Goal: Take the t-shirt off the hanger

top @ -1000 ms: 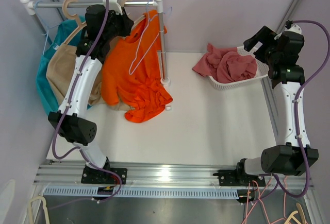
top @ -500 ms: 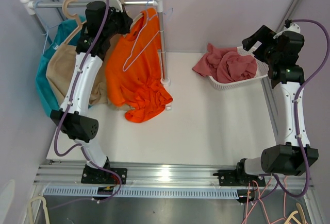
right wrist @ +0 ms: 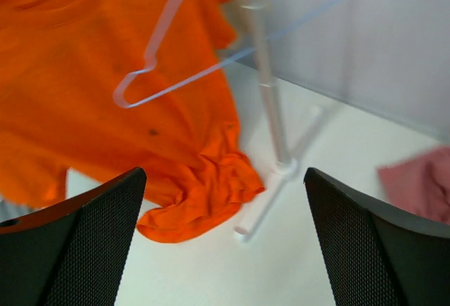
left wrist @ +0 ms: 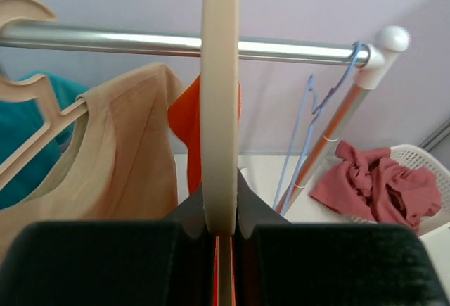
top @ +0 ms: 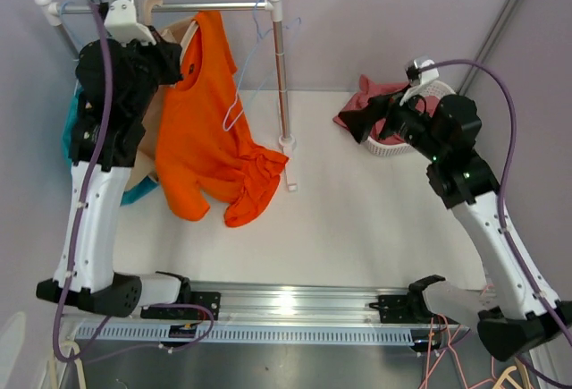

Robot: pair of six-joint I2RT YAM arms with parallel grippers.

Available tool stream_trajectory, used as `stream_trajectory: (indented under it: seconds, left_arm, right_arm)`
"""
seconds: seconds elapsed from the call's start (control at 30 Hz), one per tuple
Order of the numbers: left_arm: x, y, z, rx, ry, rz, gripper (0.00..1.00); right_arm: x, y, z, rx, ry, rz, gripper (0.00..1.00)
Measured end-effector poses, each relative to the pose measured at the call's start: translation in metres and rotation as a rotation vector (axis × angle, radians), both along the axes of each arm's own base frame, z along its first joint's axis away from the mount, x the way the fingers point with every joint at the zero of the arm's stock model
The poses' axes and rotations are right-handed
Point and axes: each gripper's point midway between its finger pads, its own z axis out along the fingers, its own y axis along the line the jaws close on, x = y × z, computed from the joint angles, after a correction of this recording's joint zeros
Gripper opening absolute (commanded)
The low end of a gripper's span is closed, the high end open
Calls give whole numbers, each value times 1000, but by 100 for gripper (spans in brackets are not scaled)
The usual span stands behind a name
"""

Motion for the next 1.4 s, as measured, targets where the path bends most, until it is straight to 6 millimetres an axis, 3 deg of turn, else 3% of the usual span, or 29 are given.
stream_trajectory:
  seconds: [0.13, 0.23, 0.27, 0.33, 0.47, 0.53, 0.63, 0.9, 0.97, 1.03, 1.2, 1.4]
  left_arm:
    - [-35, 10, 8, -58, -3, 40, 1]
    - [-48, 18, 2, -119, 39, 97, 1]
    - [-52, 20, -3, -136, 61, 116, 1]
    - [-57, 22, -17, -163, 101, 147, 1]
    - [-69, 27, -52, -205, 201, 204, 0]
    - [-74, 31, -66, -229, 242, 245, 0]
    - [-83, 34, -79, -258, 277, 286, 1]
    - [-95, 33, -92, -274, 291, 323, 0]
    - [-94, 33, -96, -269, 298, 331, 0]
    - [-92, 33, -99, -264, 308, 333, 0]
    - [-81, 28, -110, -240, 348, 341, 1]
    - [-65, 21, -121, -213, 391, 349, 1]
  right_arm:
    - [-63, 46, 23, 6, -167, 252, 99]
    - [-116, 96, 15, 16, -232, 472, 100]
    - [-141, 121, 4, 21, -240, 562, 100]
    - [-168, 148, -13, 27, -242, 648, 99]
    - [-212, 204, -82, -18, -182, 734, 99]
    - [-217, 226, -105, -53, -158, 723, 100]
    - [-213, 249, -125, -84, -144, 680, 100]
    - [-190, 307, -95, -18, -182, 604, 99]
    - [-190, 316, -93, -7, -183, 609, 86]
    - [-192, 321, -96, -10, -173, 623, 75]
    - [-206, 326, -106, -19, -130, 677, 92]
    - [-243, 323, -112, -26, -116, 738, 94]
